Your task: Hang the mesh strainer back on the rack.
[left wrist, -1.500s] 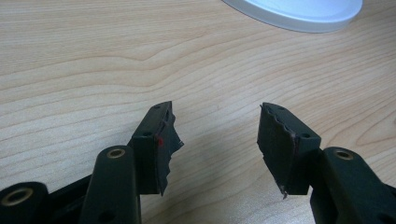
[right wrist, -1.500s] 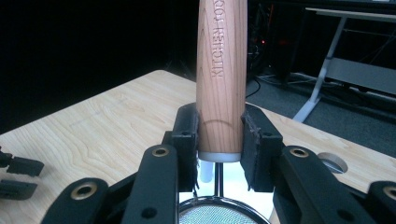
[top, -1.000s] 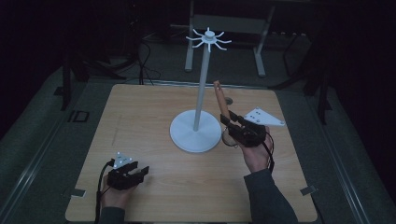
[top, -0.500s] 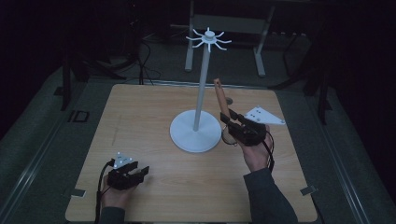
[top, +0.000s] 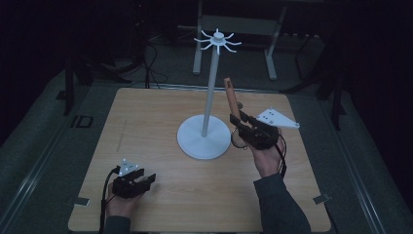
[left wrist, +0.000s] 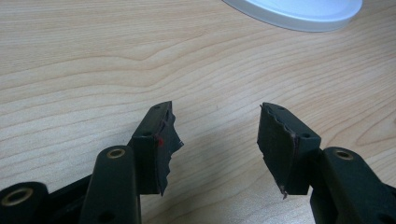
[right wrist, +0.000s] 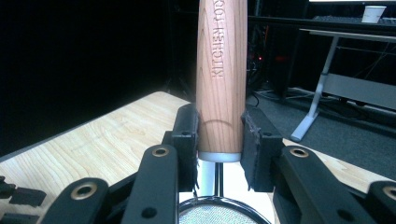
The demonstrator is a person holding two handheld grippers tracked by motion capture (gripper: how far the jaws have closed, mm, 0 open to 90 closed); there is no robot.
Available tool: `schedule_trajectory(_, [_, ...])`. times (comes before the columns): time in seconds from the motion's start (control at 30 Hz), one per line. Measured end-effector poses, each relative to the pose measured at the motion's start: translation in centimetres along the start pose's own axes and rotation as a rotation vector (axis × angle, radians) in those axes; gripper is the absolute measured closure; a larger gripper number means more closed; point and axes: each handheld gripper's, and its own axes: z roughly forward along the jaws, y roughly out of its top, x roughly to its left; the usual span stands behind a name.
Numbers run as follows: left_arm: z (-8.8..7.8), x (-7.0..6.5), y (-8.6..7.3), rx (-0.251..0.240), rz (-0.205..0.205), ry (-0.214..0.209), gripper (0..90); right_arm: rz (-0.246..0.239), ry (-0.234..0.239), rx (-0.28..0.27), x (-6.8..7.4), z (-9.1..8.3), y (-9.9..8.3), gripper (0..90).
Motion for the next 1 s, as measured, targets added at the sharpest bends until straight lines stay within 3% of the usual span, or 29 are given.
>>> schedule_trajectory(1.0, [0.0,0.0,0.0,-0.005,-0.004,-0.001,46.0,0.065,0.013,-0.099,-1.0,-0.5,2.6,69.4])
